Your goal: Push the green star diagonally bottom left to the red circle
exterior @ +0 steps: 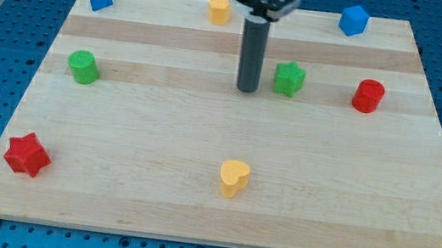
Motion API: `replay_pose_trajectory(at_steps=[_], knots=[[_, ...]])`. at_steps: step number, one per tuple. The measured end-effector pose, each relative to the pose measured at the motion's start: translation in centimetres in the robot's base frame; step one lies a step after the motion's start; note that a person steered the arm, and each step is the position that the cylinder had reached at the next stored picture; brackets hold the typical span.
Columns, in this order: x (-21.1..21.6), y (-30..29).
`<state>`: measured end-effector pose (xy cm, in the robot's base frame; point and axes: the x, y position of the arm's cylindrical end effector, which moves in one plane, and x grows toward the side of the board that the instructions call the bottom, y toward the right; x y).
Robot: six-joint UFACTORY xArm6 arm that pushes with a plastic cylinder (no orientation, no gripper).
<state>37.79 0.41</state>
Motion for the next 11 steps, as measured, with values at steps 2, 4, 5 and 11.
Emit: replay_pose_trajectory(at_steps=[2, 4, 5, 11], knots=[[-6.1, 0.7], [-1.1, 5.7], [2.7, 6.9], [8.5, 10.5]])
